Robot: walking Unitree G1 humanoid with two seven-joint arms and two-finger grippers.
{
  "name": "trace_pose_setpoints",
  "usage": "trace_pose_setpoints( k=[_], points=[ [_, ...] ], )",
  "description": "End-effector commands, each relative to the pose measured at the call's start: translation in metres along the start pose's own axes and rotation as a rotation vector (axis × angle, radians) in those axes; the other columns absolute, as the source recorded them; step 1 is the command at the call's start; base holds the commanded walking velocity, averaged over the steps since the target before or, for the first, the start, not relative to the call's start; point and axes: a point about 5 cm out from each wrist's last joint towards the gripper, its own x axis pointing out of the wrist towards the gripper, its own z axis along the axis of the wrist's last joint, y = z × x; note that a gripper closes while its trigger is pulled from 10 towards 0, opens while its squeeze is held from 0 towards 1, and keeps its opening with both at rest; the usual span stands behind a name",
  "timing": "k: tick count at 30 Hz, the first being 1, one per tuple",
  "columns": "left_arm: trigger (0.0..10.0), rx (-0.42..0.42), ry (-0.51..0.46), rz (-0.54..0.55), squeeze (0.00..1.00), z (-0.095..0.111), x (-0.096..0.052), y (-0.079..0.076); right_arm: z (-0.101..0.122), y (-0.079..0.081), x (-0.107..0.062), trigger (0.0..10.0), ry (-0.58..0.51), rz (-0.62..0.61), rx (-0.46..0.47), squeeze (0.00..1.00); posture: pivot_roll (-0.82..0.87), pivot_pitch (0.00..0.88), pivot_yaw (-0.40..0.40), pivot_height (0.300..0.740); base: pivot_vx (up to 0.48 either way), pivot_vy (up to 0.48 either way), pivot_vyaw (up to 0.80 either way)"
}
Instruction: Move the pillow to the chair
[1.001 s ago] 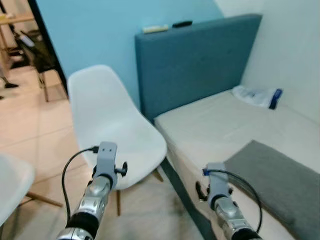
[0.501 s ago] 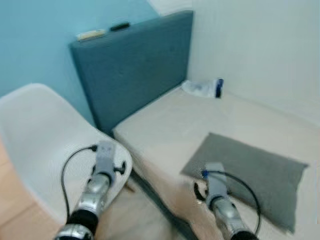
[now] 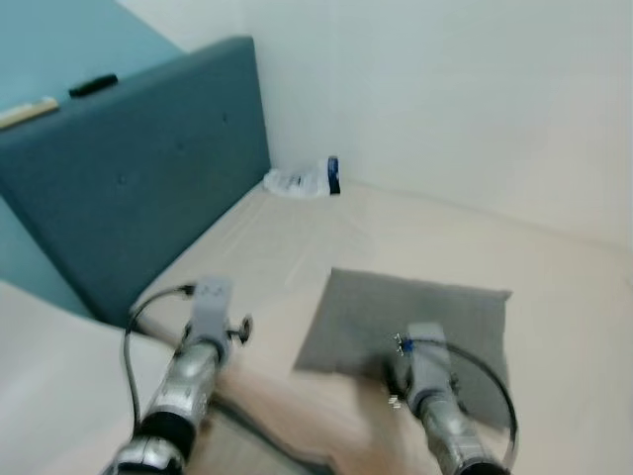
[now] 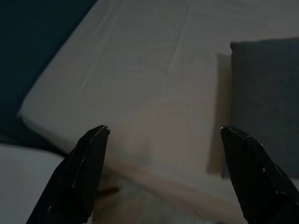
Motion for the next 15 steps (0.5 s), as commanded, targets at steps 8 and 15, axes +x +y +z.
trace_pose_setpoints(
  k=[8, 15],
  points=[
    [10.0, 0.025, 0.013, 0.02, 0.0, -0.0077, -0.0024, 0.0066, -0.0044, 0.0096, -0.0014, 10.0, 0.015, 0.025, 0.027, 0.0, 0.04, 0.021, 0.062, 0.74, 0.0, 0.0, 0.0],
    [10.0, 0.021, 0.01, 0.031, 0.0, -0.0078, -0.0027, 0.0088, -0.0038, 0.0104, -0.0013, 10.0, 0.014, 0.023, 0.044, 0.0, 0.05, 0.024, 0.062, 0.74, 0.0, 0.0, -0.8]
  ],
)
